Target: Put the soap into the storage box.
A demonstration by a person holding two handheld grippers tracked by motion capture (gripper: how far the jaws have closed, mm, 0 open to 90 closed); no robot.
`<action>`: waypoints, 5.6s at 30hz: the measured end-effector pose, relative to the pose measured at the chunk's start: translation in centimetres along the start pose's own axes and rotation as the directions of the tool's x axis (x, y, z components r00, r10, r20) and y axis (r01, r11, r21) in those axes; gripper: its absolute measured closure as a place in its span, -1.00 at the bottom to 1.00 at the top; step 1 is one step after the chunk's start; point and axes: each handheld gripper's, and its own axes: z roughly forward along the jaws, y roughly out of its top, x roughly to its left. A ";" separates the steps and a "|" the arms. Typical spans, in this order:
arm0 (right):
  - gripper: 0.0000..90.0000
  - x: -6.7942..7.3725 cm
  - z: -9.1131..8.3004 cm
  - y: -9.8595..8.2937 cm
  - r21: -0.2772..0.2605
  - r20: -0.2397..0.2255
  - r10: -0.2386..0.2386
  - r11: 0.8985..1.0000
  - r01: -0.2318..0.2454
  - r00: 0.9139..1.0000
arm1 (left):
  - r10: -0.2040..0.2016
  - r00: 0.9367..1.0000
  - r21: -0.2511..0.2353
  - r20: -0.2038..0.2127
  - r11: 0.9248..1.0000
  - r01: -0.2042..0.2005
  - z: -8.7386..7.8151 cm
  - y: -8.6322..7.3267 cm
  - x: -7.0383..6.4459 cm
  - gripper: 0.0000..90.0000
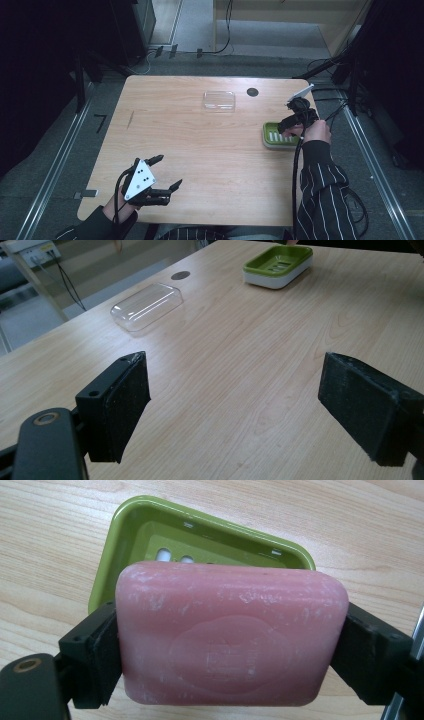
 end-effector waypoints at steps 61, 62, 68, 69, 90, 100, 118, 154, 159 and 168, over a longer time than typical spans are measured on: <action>-0.71 0.9 3.6 1.0 0.021 -0.038 0.094 0.995 -0.093 0.995 | 0.003 1.000 0.005 0.002 1.000 -0.003 0.0 0.0 0.0 -0.69; -0.71 0.9 3.7 1.0 0.026 -0.036 0.089 0.996 -0.088 0.995 | 0.005 1.000 0.005 0.001 1.000 -0.005 0.0 0.0 0.0 -0.69; -0.71 0.9 3.9 0.9 0.025 -0.030 0.099 0.995 -0.098 0.995 | 0.004 1.000 0.005 0.002 1.000 -0.004 0.0 0.0 0.0 -0.69; -0.71 0.9 4.0 0.9 0.029 -0.030 0.099 0.995 -0.098 0.995 | 0.005 1.000 0.005 0.002 1.000 -0.005 0.0 0.0 0.0 -0.69; -0.71 0.9 4.7 0.8 0.045 -0.022 0.118 0.992 -0.117 0.993 | 0.006 1.000 0.005 0.002 1.000 -0.006 0.0 0.0 0.0 -0.69; -0.71 0.9 5.0 0.8 0.052 -0.018 0.135 0.990 -0.134 0.991 | 0.005 1.000 0.006 0.001 1.000 -0.005 0.0 0.0 0.0 -0.69; -0.71 1.0 5.4 0.7 0.076 -0.011 0.144 0.987 -0.143 0.989 | 0.004 1.000 0.004 -0.001 1.000 -0.004 0.0 0.0 0.0 -0.69; -0.97 1.5 3.3 0.0 0.050 -0.022 0.058 0.997 -0.057 0.998 | -0.004 1.000 0.001 0.002 1.000 0.004 0.2 0.1 0.1 -0.69; -0.98 1.6 3.0 -0.3 0.049 -0.025 0.042 0.998 -0.040 0.999 | -0.001 1.000 0.003 0.005 1.000 0.001 0.2 0.1 0.0 -0.69; -0.98 1.9 1.5 -1.8 0.040 -0.021 0.022 0.999 -0.021 1.000 | 0.002 1.000 0.001 0.007 1.000 -0.002 0.2 0.1 0.0 -0.69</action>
